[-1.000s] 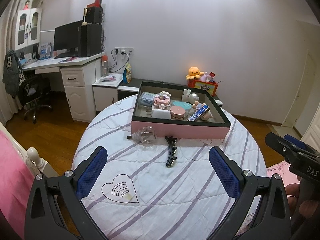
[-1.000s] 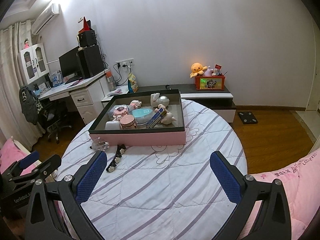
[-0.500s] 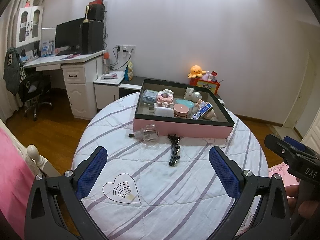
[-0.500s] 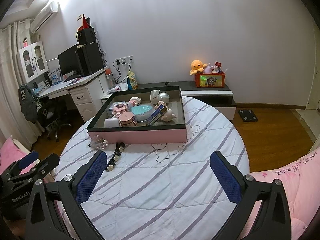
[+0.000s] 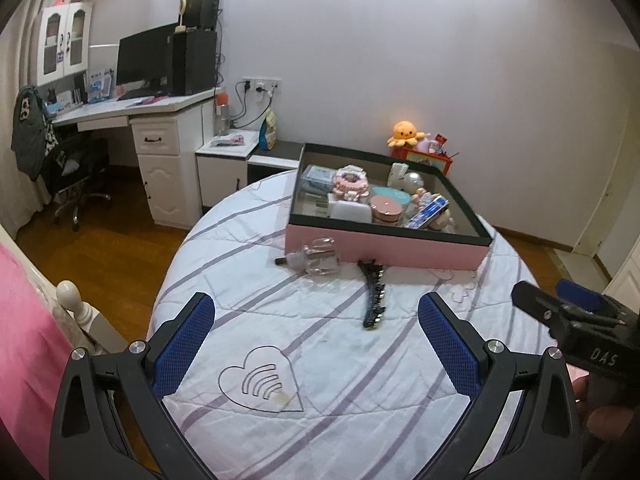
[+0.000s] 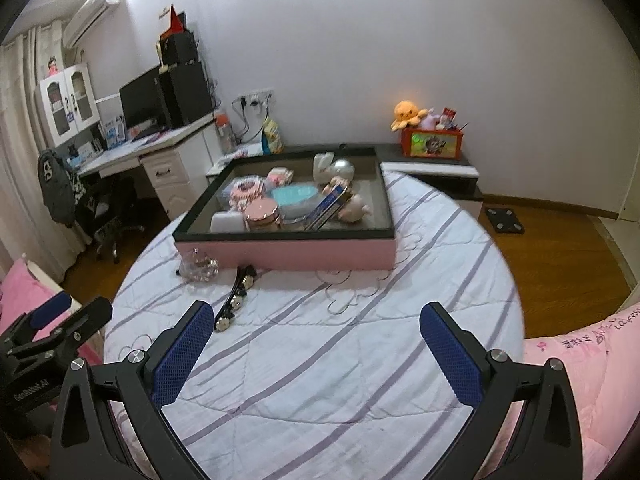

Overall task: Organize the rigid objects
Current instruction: 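Withdraw both tools and move toward the hair clip and glass bottle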

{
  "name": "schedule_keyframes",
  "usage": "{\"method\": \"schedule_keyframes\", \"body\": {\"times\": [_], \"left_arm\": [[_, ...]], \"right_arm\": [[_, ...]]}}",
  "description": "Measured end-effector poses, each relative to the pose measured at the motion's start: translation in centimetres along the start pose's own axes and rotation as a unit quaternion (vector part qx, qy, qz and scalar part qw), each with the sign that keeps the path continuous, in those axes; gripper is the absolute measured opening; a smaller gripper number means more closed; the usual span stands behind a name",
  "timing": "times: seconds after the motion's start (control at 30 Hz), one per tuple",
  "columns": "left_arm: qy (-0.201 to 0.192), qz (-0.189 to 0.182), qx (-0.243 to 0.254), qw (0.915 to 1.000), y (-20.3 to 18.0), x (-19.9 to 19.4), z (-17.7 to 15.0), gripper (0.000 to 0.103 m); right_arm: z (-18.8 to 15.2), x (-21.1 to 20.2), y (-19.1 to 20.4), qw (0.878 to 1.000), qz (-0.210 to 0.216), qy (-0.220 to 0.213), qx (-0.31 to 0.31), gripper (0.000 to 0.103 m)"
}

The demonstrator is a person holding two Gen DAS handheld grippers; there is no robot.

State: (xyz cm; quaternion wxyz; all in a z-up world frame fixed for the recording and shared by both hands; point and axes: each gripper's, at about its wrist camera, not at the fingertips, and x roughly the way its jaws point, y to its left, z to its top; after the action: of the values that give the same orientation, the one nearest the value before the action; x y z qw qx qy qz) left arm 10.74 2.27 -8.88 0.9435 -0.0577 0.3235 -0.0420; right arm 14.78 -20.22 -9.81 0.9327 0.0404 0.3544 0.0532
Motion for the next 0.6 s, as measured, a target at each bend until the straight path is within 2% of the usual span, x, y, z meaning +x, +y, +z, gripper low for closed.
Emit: {"method": "schedule_keyframes", "body": {"times": [0.3, 0.6], "left_arm": [[0.025, 0.017, -0.009, 0.9995, 1.9, 3.6, 0.1, 0.103], [0.039, 0.04, -0.018, 0.9983, 3.9, 6.4, 0.2, 0.103]], "right_arm": [[-0.1, 6.1, 2.3, 0.997, 0.034, 0.065, -0.016, 0.103], [0.1, 10.8, 4.5, 0.993, 0.051, 0.1, -0.028, 0.099]]}}
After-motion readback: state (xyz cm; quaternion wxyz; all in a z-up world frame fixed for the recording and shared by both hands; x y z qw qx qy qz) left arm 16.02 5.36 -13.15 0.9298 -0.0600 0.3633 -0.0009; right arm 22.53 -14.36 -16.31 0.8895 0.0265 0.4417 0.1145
